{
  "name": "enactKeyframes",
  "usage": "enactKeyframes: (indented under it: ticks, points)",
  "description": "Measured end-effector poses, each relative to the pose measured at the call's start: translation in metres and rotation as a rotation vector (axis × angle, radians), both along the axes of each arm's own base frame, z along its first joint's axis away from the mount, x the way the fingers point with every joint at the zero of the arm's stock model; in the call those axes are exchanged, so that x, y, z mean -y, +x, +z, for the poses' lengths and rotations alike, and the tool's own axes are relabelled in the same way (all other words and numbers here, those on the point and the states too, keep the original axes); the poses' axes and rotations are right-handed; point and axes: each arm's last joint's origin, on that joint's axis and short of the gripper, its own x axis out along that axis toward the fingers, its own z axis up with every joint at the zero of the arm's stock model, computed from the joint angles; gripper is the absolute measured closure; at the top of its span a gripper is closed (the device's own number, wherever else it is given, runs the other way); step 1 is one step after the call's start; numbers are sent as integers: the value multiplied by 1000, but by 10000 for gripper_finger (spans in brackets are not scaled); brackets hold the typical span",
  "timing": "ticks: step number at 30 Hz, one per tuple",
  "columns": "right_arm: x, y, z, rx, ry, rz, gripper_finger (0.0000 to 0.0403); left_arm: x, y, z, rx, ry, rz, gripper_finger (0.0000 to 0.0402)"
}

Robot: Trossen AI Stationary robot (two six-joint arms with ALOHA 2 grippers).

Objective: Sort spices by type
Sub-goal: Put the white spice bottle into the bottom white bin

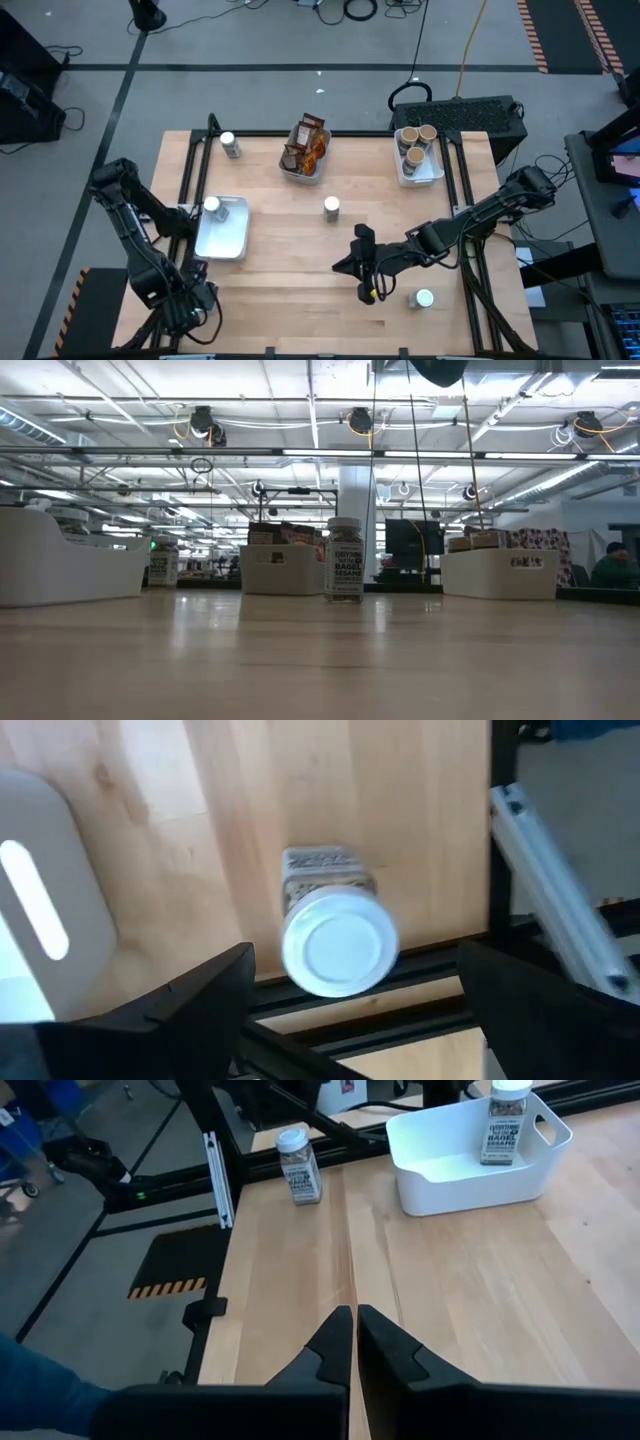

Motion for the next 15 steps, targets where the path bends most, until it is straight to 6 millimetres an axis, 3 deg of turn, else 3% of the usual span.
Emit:
enactKeyframes:
  ticks: [15]
  points:
    - [1, 1, 1, 17, -2, -20, 403, 2, -10, -29, 35, 31, -12, 52]
